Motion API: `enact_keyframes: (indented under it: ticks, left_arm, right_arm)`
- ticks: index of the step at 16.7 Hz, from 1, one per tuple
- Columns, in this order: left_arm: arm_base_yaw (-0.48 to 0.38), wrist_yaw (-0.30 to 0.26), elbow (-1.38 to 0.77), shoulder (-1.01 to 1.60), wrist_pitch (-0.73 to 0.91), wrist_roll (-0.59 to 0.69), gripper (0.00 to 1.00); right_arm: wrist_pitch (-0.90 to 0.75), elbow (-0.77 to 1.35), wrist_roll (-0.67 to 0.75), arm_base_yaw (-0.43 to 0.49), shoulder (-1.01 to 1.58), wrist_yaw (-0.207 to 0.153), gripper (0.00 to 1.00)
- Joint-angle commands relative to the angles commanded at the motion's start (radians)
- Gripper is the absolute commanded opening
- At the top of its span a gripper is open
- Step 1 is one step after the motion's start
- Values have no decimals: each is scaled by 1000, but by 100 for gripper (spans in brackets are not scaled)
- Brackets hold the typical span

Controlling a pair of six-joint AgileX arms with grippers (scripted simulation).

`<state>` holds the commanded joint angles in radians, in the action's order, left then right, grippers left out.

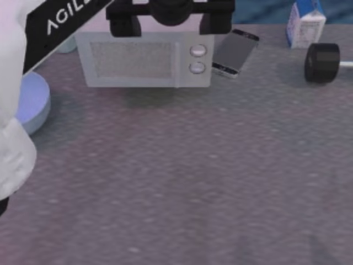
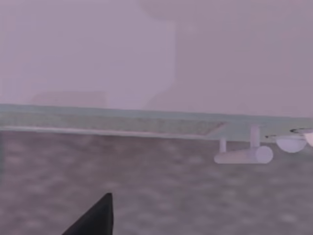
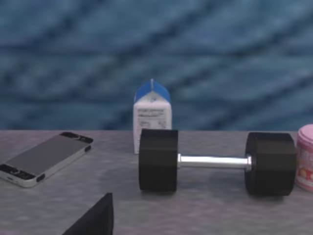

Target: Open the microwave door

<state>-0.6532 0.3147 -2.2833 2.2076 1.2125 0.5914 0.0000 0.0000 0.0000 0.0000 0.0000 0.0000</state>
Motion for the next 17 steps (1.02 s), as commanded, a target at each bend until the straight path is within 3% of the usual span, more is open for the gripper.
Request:
enact_keyframes:
  ticks: [4,10,15,17]
  left_arm:
    - [8,-4,13,6,-19,-7,100]
    - [49,-22,105,91,-214,-48,100]
    - [53,-24,112,101,-228,-51,100]
    - [53,-24,112,101,-228,-51,85]
  right_arm:
    - [0,0,0,0,0,0,100]
    - [0,0,0,0,0,0,100]
    - [0,0,0,0,0,0,100]
    - [0,0,0,0,0,0,100]
